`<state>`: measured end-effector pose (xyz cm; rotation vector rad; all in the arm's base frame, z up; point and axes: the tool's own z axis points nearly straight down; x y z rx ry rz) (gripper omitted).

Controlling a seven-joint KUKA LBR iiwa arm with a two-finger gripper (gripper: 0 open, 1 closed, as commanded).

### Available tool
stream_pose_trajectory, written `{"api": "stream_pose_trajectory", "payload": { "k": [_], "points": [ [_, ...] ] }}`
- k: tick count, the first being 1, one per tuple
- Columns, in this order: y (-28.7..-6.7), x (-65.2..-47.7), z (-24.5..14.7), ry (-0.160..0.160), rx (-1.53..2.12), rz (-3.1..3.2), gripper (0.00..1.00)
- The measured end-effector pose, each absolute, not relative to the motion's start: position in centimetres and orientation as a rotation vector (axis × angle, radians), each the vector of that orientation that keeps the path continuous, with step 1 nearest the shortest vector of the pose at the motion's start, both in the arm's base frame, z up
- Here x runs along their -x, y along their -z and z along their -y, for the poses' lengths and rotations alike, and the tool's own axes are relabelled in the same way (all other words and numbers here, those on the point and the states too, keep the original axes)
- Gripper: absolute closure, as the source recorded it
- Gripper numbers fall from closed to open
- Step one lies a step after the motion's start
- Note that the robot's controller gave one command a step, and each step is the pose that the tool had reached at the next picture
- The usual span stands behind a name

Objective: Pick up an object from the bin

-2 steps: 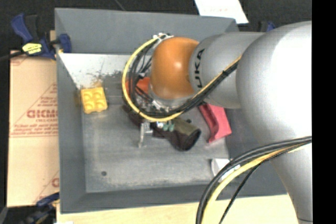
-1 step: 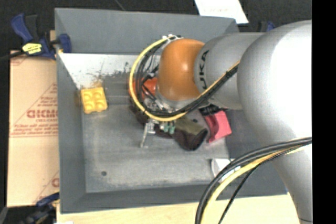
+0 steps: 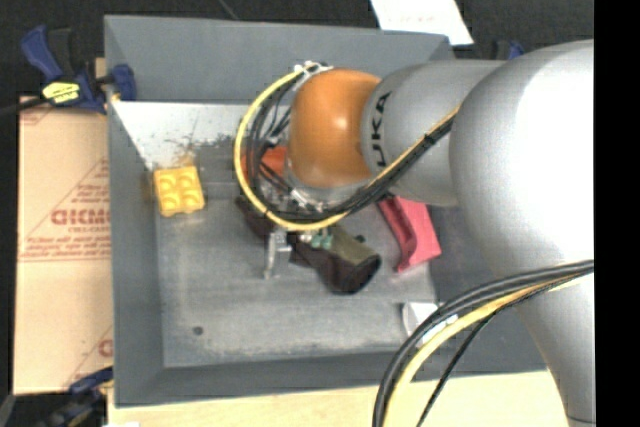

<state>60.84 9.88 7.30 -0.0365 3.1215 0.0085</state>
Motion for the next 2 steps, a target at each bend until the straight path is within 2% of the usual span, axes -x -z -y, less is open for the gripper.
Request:
{"api": "stream_pose_trajectory", "payload": {
  "k": [1, 2],
  "points": [
    [-7.43, -60.23, -8.38, -0.007, -0.248, -3.119, 1.0],
    [-7.43, -60.23, -8.38, -0.007, -0.249, -3.119, 1.0]
  ]
}}
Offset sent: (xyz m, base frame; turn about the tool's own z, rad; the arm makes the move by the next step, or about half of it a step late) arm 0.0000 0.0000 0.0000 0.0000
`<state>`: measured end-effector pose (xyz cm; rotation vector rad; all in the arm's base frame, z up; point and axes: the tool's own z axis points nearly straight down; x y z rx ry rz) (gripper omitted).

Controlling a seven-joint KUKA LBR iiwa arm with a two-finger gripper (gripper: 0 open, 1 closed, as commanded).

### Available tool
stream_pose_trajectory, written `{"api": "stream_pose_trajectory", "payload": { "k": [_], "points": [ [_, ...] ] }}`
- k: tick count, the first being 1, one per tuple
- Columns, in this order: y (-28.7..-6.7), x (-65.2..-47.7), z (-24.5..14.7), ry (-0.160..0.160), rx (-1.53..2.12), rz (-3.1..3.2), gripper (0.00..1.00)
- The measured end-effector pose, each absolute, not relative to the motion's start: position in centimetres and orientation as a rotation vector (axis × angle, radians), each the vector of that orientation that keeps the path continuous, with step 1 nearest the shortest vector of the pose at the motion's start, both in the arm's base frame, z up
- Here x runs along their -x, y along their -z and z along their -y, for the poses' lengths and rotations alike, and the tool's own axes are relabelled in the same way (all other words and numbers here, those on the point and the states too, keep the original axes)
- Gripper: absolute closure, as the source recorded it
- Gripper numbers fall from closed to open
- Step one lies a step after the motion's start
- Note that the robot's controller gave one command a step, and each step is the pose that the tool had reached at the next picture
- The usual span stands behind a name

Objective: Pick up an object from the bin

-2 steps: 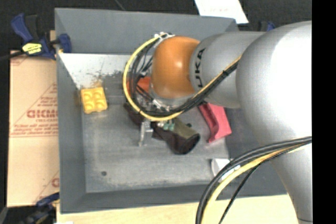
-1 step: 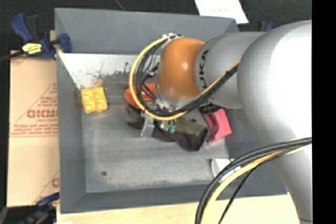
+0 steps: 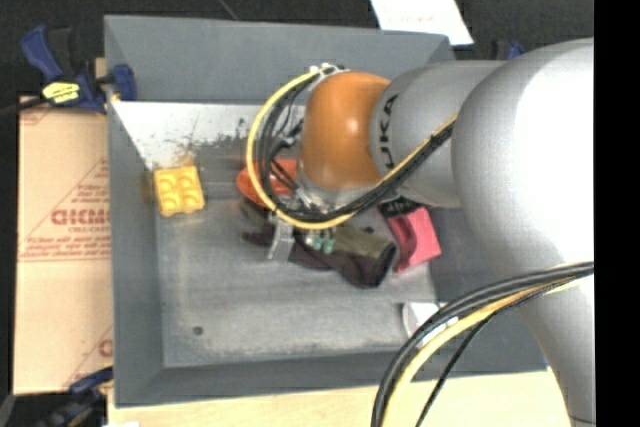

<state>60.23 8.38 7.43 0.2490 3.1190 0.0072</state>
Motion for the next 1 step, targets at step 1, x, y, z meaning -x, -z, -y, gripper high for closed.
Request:
{"api": "stream_pose_trajectory", "payload": {
  "k": [1],
  "points": [
    [-8.51, -60.05, -8.33, -0.006, -0.25, -3.123, 1.0]
  ]
}}
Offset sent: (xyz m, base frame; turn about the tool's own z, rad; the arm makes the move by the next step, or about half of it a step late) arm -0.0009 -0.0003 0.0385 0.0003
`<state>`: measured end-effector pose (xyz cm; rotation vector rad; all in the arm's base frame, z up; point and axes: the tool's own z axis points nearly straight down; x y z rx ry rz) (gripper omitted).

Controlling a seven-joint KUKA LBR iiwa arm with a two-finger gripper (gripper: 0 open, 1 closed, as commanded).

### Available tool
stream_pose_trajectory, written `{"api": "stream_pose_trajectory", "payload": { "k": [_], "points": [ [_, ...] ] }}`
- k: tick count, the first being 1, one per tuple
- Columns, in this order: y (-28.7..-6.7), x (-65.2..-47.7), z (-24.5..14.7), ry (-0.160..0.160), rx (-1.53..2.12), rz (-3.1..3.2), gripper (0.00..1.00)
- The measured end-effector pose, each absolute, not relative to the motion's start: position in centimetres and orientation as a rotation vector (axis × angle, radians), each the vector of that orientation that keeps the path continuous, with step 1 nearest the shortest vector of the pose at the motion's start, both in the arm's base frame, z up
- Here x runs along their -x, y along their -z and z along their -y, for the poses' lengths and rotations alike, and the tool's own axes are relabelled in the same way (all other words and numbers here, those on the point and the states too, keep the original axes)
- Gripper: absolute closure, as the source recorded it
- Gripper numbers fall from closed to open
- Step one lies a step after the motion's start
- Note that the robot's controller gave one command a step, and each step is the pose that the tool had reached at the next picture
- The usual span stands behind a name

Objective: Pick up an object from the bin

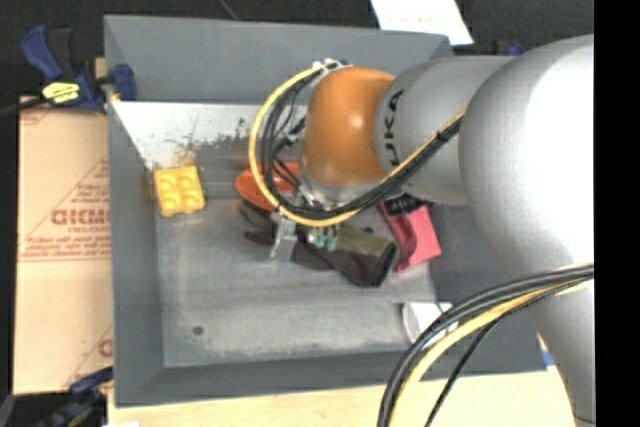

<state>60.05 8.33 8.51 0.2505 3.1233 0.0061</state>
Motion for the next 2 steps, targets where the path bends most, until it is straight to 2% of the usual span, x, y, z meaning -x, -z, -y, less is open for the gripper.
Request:
{"api": "stream_pose_trajectory", "payload": {
  "k": [1, 2],
  "points": [
    [-10.6, -60.3, -8.3, -0.009, -0.249, -3.116, 1.0],
    [-11.7, -60.3, -8.3, -0.01, -0.249, -3.115, 1.0]
  ]
}}
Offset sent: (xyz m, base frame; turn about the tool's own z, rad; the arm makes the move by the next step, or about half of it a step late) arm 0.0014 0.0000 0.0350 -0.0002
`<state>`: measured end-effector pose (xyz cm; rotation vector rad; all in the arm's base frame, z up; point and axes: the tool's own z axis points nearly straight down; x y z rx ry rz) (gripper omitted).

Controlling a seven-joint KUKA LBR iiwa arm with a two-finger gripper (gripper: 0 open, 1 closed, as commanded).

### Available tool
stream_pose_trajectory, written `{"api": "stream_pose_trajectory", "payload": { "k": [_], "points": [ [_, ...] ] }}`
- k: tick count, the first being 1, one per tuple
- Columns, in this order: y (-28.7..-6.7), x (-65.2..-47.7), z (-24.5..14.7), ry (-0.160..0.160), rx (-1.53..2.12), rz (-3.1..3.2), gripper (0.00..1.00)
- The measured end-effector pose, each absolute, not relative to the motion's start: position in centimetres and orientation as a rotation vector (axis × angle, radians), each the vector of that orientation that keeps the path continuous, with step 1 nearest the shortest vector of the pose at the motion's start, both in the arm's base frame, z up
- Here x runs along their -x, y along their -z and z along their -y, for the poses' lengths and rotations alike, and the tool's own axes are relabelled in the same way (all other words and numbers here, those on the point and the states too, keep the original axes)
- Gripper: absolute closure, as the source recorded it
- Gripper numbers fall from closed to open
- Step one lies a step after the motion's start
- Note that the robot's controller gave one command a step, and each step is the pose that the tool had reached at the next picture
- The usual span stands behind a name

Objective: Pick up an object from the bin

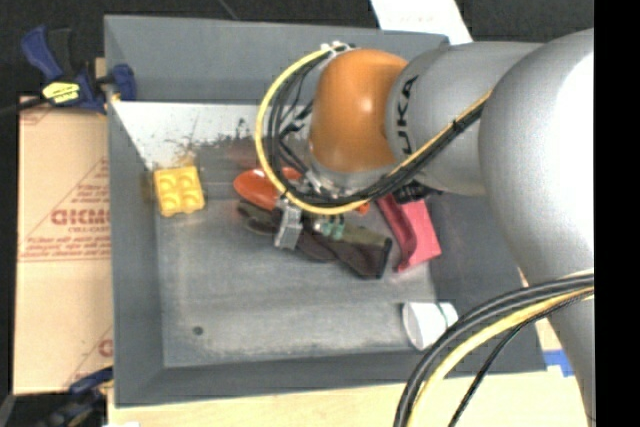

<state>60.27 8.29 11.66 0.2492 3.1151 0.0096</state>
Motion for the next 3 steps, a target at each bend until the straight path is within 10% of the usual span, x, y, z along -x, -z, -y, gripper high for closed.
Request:
{"api": "stream_pose_trajectory", "payload": {
  "k": [3],
  "points": [
    [-16.2, -60.3, -8.2, -0.013, -0.25, -3.112, 1.0]
  ]
}}
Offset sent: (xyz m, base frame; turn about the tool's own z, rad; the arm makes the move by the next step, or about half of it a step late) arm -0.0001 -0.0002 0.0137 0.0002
